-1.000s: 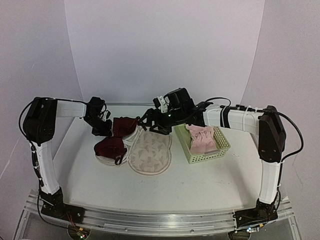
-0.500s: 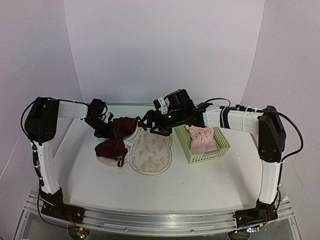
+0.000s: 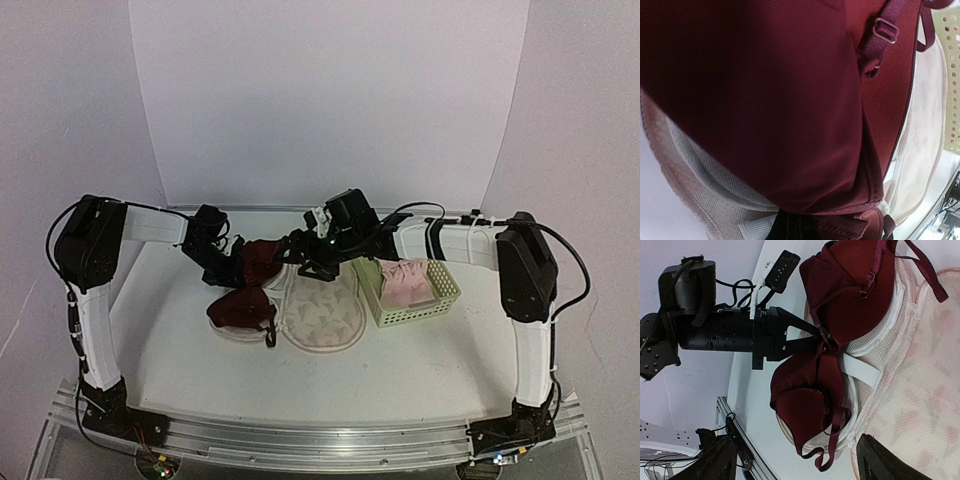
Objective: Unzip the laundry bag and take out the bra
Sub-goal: Move the laundry bag to the center of the board.
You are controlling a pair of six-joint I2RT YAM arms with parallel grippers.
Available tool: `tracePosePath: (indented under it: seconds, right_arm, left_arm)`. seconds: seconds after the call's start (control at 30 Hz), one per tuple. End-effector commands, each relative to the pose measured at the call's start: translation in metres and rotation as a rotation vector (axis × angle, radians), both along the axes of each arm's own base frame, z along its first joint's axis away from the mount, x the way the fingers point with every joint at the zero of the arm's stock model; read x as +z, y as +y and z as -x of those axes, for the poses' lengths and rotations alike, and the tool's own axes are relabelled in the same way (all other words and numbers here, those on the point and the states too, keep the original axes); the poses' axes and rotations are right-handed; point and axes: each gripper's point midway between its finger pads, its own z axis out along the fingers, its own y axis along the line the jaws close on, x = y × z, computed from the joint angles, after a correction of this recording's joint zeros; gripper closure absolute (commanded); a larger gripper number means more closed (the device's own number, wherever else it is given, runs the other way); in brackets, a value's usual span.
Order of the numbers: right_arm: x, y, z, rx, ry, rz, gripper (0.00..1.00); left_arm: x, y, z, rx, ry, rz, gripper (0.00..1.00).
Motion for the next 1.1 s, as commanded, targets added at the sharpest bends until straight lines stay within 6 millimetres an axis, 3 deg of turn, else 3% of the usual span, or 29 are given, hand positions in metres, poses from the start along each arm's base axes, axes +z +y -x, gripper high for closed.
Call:
tracePosePath:
  seconds: [0.0, 0.5, 0.87, 1.07]
  right_arm:
    - [0.015, 0.014, -0.011, -0.015, -0.032, -0.045, 0.16]
    - [-0.027, 0.029, -0.011, -0.002, 0.075, -0.036, 0.29]
    - [-0.050, 0.041, -0.011, 0.000, 0.136, -0.048, 0.33]
    - [-0.056, 0.054, -0.010, 0.015, 0.144, -0.056, 0.34]
  left_arm:
    - [0.010, -0.023, 0.007, -0.038, -0.019, 0.047, 1.00]
    - [0.018, -0.055, 0.030, -0.063, -0.003, 0.125, 1.00]
    - [0.051, -0.045, 0.022, -0.017, -0.104, 0.101, 1.00]
    - [0.075, -0.024, 0.007, 0.055, -0.193, 0.016, 1.00]
